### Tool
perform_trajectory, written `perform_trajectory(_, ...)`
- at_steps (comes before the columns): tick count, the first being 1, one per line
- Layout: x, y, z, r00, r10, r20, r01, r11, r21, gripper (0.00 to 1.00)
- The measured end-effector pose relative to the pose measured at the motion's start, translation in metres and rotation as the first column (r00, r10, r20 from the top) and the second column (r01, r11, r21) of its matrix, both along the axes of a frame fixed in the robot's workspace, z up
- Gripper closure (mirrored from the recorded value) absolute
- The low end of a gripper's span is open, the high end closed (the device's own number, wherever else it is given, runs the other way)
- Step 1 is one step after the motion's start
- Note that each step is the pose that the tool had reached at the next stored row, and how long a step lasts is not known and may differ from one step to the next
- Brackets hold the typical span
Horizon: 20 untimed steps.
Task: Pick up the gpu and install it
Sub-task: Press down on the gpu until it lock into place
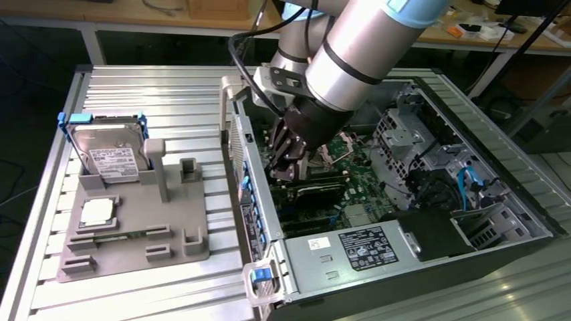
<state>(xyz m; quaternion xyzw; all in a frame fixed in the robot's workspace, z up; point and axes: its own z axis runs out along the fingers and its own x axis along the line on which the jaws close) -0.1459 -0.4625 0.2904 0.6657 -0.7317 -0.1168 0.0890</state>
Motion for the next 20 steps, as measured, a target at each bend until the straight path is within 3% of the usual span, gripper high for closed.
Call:
perform_trajectory(3,0.0012,0.0002,-0.0011,1.0,0.0,0.0011,0.0,1.0,0.0024,0.89)
perform_trajectory(4,0.001,0.0004,-0.004,1.0,-0.001,0.004,0.001,1.0,0.0082,0.89)
perform_trajectory(5,0.001,0.0007,-0.0012,1.0,-0.001,0.0013,0.001,1.0,0.0038,0.89)
perform_trajectory(8,0.0016,0.0004,0.0002,1.0,0.0,0.0011,0.0,1.0,0.0067,0.89)
perform_trajectory(20,0.002,0.0003,0.0003,1.0,0.0,0.001,0.0,1.0,0.0066,0.89)
